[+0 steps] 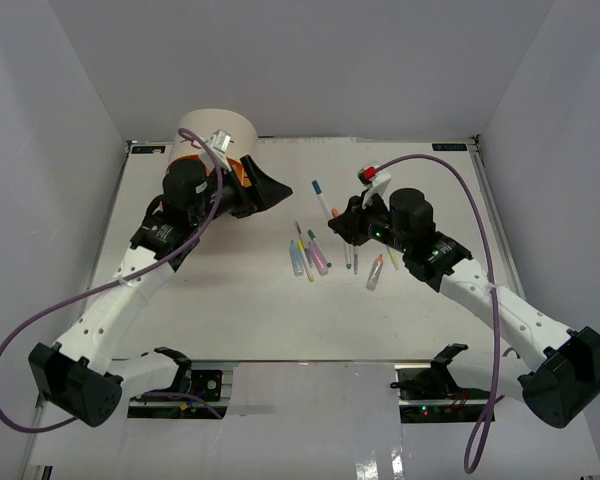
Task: Sort the stationery into containers
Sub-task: Pick up the pen from the center of the board, then place the pen in the drawer.
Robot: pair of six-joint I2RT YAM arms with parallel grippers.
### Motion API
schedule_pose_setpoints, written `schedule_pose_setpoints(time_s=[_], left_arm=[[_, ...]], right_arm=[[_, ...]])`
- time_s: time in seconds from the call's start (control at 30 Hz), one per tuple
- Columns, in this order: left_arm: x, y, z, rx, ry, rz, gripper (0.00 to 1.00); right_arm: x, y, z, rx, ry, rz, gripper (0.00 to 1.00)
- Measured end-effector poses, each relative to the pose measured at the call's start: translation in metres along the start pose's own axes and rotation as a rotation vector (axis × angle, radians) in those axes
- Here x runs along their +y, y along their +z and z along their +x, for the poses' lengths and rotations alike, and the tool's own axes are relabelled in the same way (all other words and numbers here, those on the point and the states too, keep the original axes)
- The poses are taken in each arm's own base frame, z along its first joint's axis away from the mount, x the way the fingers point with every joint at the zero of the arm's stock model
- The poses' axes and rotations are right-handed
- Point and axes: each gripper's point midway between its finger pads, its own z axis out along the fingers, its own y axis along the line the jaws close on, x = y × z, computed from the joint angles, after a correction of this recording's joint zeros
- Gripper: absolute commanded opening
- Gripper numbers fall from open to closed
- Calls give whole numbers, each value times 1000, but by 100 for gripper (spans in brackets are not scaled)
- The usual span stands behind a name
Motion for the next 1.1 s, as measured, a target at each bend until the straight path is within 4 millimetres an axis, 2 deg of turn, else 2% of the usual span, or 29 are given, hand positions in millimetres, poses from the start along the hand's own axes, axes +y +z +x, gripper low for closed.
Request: schedule_pose_setpoints(time_s=[0.13, 0.27, 0.47, 0.5, 0.63, 0.7, 0.8, 0.83, 0.87, 0.93, 0.97, 1.1], left_arm=[[-16, 37, 15, 40, -6, 6, 88], [-21, 67, 29, 66, -7, -11, 75], [-15, 86, 33, 52, -2, -42, 54], [-15, 87, 32, 49, 0, -43, 45], [-15, 90, 29, 36, 0, -45, 23], [-18, 91, 29, 31, 2, -38, 14], [-18, 91, 29, 27, 8, -40, 7], [-17, 91, 28, 25, 11, -42, 6], [-16, 91, 27, 19, 16, -47, 5], [-13, 92, 24, 5, 24, -61, 4], [-11, 91, 22, -6, 30, -72, 4], [-1, 83, 3, -80, 53, -134, 3]], right_arm=[[29, -4, -17, -68, 18, -93, 8], [42, -4, -23, -89, 33, -140, 8], [46, -2, -24, -92, 51, -160, 9], [46, -1, -24, -92, 54, -161, 9], [46, 2, -23, -88, 58, -164, 11], [46, 4, -21, -83, 59, -164, 16], [46, 5, -21, -83, 61, -165, 34], [46, 5, -21, -84, 62, -165, 40], [46, 5, -21, -84, 63, -166, 51], [46, 5, -21, -84, 64, -166, 62], [46, 5, -21, -83, 61, -165, 72], [41, 2, -20, -80, 43, -142, 87]])
